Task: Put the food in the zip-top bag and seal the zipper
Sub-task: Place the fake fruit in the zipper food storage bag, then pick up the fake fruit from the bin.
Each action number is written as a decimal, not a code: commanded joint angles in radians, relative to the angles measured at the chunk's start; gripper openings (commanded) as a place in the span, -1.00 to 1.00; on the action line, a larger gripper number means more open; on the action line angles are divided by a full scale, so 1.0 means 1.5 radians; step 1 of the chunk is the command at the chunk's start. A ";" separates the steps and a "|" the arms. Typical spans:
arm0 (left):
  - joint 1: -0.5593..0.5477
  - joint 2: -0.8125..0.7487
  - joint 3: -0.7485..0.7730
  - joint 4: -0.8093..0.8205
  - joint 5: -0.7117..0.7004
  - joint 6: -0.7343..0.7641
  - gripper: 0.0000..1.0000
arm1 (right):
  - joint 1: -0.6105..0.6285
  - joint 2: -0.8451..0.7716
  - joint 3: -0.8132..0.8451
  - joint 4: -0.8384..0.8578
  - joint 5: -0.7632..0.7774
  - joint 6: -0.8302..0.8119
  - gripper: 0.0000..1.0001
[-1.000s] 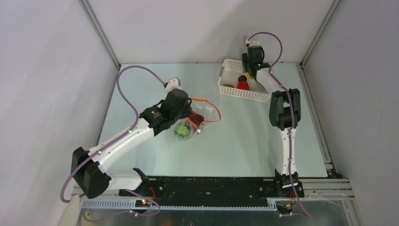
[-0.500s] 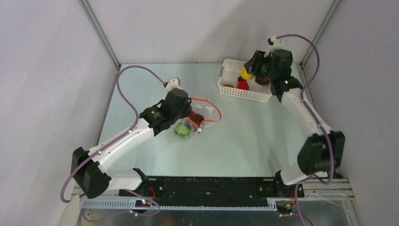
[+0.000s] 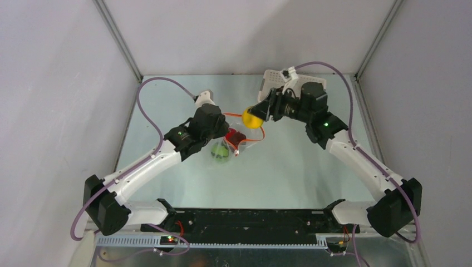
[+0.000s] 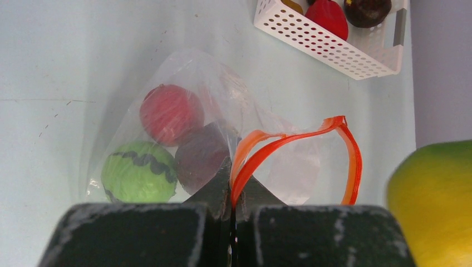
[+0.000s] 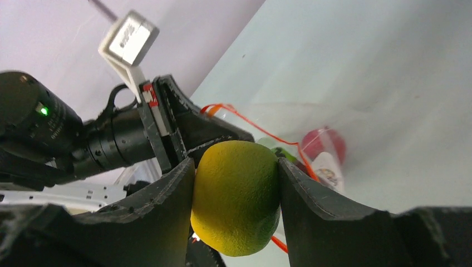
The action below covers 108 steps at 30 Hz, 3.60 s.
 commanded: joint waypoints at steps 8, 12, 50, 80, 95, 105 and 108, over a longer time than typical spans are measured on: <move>0.003 -0.039 -0.018 0.044 0.017 -0.002 -1.00 | 0.089 0.072 -0.008 0.050 0.032 0.016 -0.43; 0.003 -0.041 -0.018 0.045 0.021 -0.004 -1.00 | 0.111 0.085 -0.008 0.042 0.069 0.004 -0.24; 0.004 -0.071 -0.027 0.029 0.010 0.011 -1.00 | -0.103 0.149 0.122 -0.113 0.252 -0.055 0.99; 0.012 -0.028 -0.002 0.036 0.017 0.021 -1.00 | -0.185 0.692 0.592 -0.355 0.446 -0.105 0.99; 0.012 -0.020 0.002 0.036 0.021 0.019 -1.00 | -0.184 0.754 0.631 -0.431 0.401 -0.106 0.98; 0.014 -0.019 0.008 0.031 0.015 0.025 -1.00 | -0.185 0.755 0.628 -0.440 0.388 -0.123 0.66; 0.015 -0.018 0.010 0.030 0.014 0.025 -1.00 | -0.184 0.755 0.628 -0.441 0.379 -0.123 0.60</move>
